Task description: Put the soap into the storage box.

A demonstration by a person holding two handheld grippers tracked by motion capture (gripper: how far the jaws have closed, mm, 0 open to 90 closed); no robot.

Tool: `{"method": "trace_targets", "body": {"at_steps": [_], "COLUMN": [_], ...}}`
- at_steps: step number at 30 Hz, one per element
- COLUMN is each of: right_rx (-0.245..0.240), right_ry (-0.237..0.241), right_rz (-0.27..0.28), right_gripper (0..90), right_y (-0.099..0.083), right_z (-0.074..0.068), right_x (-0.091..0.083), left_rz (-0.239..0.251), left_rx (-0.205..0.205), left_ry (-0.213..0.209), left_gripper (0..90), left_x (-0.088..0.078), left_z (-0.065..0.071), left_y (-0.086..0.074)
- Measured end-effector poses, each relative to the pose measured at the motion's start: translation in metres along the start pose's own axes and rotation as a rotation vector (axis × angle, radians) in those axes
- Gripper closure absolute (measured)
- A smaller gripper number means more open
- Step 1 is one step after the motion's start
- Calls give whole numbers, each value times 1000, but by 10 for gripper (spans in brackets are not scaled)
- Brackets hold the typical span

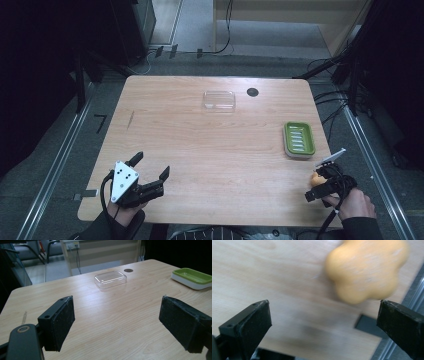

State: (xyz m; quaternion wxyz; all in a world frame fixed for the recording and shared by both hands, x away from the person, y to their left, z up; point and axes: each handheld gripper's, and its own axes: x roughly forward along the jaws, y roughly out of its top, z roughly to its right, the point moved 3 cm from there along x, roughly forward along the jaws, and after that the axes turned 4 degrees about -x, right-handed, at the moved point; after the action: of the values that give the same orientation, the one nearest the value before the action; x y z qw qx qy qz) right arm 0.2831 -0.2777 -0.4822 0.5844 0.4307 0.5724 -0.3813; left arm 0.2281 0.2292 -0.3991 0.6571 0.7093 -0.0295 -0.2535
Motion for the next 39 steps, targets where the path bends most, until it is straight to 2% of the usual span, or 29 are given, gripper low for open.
{"method": "trace_targets", "body": {"at_steps": [1,6,19,25,30,33,36,37,39], "right_rx": [4,25,50,45,37,30,21,18,20], "right_ry": [-30,-9,2,4,-12,-7,-3,-3,-8], "right_rz": [0,1,-13,-15,-17,-10,-17,-23,-26], "right_gripper": [0,0,0,35,83,164,174,209,223], "right_y": [1,3,19,24,28,29,30,31,30], "right_z": [4,15,25,30,31,33,33,33,33], "right_x": [0,4,11,17,19,21,23,24,24], "left_rz": [0,0,-2,-2,-2,-3,-2,-2,-1], "left_rx": [-1,0,-1,-2,-2,-3,-4,-4,-4], "left_ry": [0,2,1,0,0,1,2,2,2], "left_gripper": [137,137,137,137,137,137,137,137,137], "left_x": [0,0,1,0,0,1,1,1,0], "left_z": [0,0,0,0,0,0,0,0,0], "left_y": [0,0,0,0,0,0,0,0,0]}}
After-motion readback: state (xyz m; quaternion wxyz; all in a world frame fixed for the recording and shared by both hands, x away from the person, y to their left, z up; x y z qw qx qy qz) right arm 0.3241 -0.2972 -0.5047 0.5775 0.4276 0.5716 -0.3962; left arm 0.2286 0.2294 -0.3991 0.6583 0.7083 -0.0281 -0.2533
